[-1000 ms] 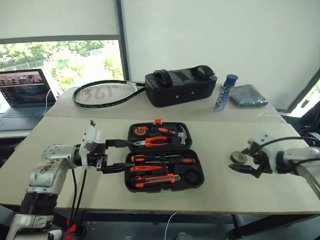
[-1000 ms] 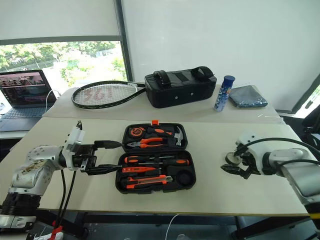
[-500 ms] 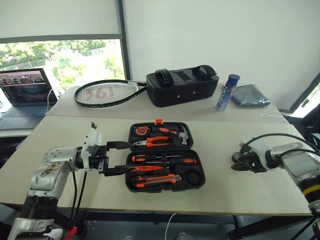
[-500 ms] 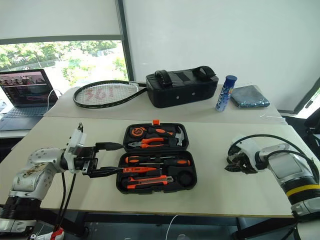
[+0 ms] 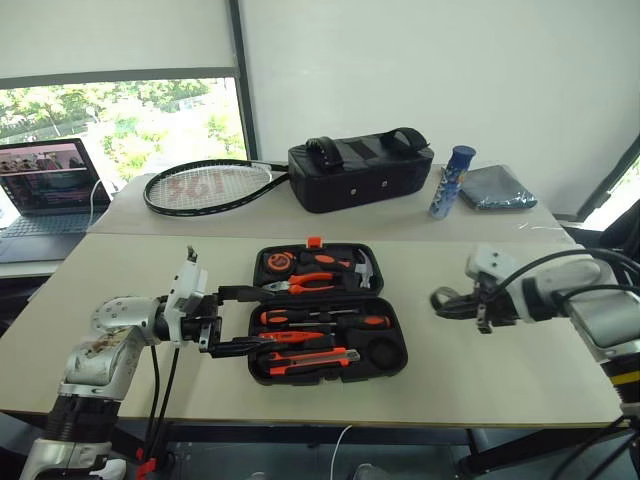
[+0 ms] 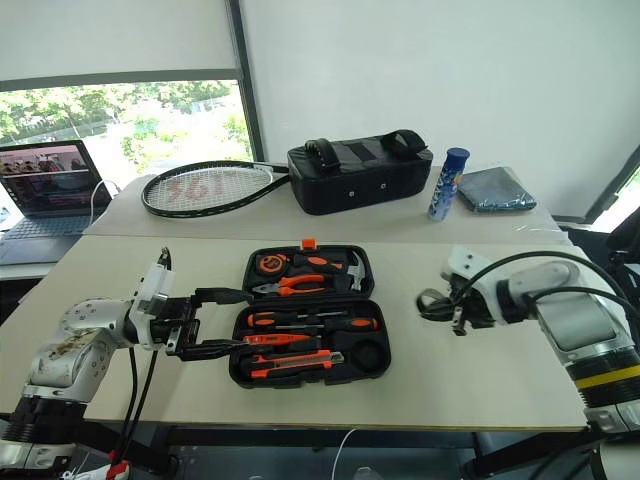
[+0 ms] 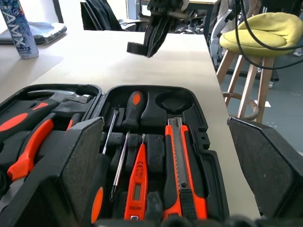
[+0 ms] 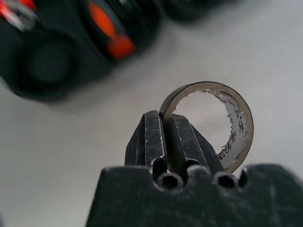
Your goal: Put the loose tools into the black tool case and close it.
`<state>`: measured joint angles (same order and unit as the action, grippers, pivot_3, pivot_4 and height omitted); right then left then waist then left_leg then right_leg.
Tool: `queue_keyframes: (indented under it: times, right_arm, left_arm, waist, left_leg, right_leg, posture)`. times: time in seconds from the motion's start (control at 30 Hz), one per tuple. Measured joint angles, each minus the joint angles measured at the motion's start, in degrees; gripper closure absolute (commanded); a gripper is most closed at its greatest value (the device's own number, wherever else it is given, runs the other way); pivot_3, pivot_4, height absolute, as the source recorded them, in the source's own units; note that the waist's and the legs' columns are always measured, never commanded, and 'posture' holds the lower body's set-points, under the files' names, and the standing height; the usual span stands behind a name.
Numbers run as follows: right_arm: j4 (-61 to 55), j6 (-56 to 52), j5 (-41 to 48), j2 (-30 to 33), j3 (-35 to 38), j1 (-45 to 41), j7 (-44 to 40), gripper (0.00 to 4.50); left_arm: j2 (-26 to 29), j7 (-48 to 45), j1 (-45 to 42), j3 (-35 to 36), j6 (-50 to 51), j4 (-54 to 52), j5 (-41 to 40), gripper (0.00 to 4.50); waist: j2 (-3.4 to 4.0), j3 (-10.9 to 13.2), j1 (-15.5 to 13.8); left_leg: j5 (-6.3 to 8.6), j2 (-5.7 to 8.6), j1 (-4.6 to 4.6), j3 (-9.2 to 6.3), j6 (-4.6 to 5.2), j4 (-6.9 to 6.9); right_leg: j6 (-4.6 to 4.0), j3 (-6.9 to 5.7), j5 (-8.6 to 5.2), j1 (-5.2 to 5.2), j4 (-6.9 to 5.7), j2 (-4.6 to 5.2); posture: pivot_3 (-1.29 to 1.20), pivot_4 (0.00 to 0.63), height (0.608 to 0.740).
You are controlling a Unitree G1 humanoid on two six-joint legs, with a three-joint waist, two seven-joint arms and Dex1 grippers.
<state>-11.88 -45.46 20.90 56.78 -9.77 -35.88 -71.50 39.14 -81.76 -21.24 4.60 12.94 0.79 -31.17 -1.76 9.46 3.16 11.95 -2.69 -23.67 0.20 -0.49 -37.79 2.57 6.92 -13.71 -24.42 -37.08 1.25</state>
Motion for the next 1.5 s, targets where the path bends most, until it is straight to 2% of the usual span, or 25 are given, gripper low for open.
queue_keyframes:
  times: [0.1, 0.27, 0.57, 0.9, 1.1, 1.13, 1.23, 1.37, 1.43, 1.5]
  right_arm:
    - [-10.77, -8.90, 3.67, -2.00, -1.89, -1.03, 2.18, 4.46]
    - [-16.79, -15.16, 2.96, -2.99, -8.28, 0.44, 7.60, 4.46]
    - [-16.31, -16.44, 0.07, -4.00, -13.75, 0.90, 13.01, 4.46]
    - [-13.09, -16.26, -1.96, -5.12, -16.64, 0.15, 14.21, 4.46]
    - [-12.73, -16.08, -2.03, -4.69, -16.38, -0.56, 13.74, 2.48]
    - [-12.79, -16.09, -1.47, -5.12, -15.68, -0.56, 13.68, 2.25]
    - [-14.27, -16.11, 3.30, -5.84, -11.13, -0.58, 11.32, 1.04]
    - [-14.62, -14.95, 7.70, -4.06, -2.44, 0.43, 8.59, 1.04]
    - [-12.70, -10.37, 8.12, -2.78, 2.61, 4.14, 7.44, 1.60]
    - [-9.03, -4.84, 6.97, -2.00, 6.33, 9.54, 7.37, 2.23]
  left_arm:
    - [0.01, -0.11, 0.93, -0.08, -0.25, 0.00, 0.05, 0.00]
    - [0.13, -0.14, 1.87, -0.43, -0.25, 0.01, 0.08, 0.00]
    - [0.40, 0.20, 1.97, -0.43, -0.25, -0.25, 0.09, 0.00]
    - [0.94, 0.45, 2.15, -0.43, -0.25, -0.58, 0.11, 0.00]
    - [1.05, 0.86, 3.24, -0.43, -0.25, -1.32, 0.11, 0.00]
    - [1.05, 0.95, 3.35, -0.43, -0.25, -1.32, 0.17, 0.00]
    - [1.15, 1.50, 3.36, -0.41, -0.25, -1.33, 0.30, 0.00]
    - [2.08, 2.67, 3.62, 0.15, -0.23, -1.01, 0.52, 0.00]
    - [2.66, 4.30, 3.98, 1.15, -0.21, 0.40, 1.29, 0.00]
    - [3.60, 6.40, 4.61, 2.08, -0.16, 3.31, 2.44, 0.54]
  waist:
    - [0.00, 0.00, -0.30]
    - [-0.01, 0.00, -0.92]
    - [-0.01, 0.01, -0.44]
    - [-0.01, 0.01, -0.56]
    - [-0.02, 0.01, -0.60]
    - [-0.02, 0.01, -0.60]
    - [-0.02, 0.02, -0.62]
    - [-0.04, 0.03, -0.65]
    - [-0.06, 0.04, -0.86]
    - [-0.08, 0.04, -0.85]
  left_leg:
    - [0.00, 0.01, 0.01, 0.00, -0.01, -0.05]
    - [-0.01, 0.03, -0.04, 0.02, -0.02, -0.06]
    - [-0.01, 0.01, -0.06, 0.04, -0.02, -0.06]
    - [-0.01, 0.02, -0.07, 0.04, -0.02, -0.06]
    - [-0.01, 0.01, -0.07, 0.03, -0.02, -0.06]
    - [-0.01, 0.01, -0.07, 0.03, -0.02, -0.06]
    - [-0.01, 0.01, -0.08, 0.02, -0.02, -0.06]
    - [-0.01, 0.01, -0.07, 0.02, -0.02, -0.06]
    - [-0.01, 0.01, -0.05, -0.01, -0.02, -0.06]
    - [-0.01, 0.01, -0.05, 0.01, -0.02, -0.06]
  right_leg:
    - [-0.01, -0.03, -0.01, 0.03, 0.01, 0.02]
    - [-0.01, -0.05, -0.02, 0.00, 0.04, 0.07]
    - [-0.02, -0.03, -0.02, -0.05, 0.04, 0.05]
    - [-0.01, -0.03, -0.02, -0.05, 0.04, 0.06]
    - [-0.01, -0.04, -0.02, -0.04, 0.04, 0.05]
    - [-0.02, -0.05, -0.02, -0.05, 0.04, 0.05]
    - [-0.02, -0.05, -0.02, -0.05, 0.04, 0.05]
    - [-0.01, -0.06, -0.02, 0.00, 0.06, 0.06]
    - [0.00, -0.11, -0.03, 0.05, 0.10, 0.07]
    - [0.00, -0.11, -0.04, 0.05, 0.12, 0.07]
  posture:
    - [0.00, 0.150, 0.740]
    - [0.00, 0.150, 0.740]
    - [0.00, 0.150, 0.740]
    - [0.00, 0.150, 0.740]
    - [0.00, 0.150, 0.740]
    - [0.00, 0.150, 0.740]
    - [0.00, 0.150, 0.740]
    - [0.00, 0.150, 0.740]
    - [0.00, 0.150, 0.740]
    - [0.00, 0.150, 0.740]
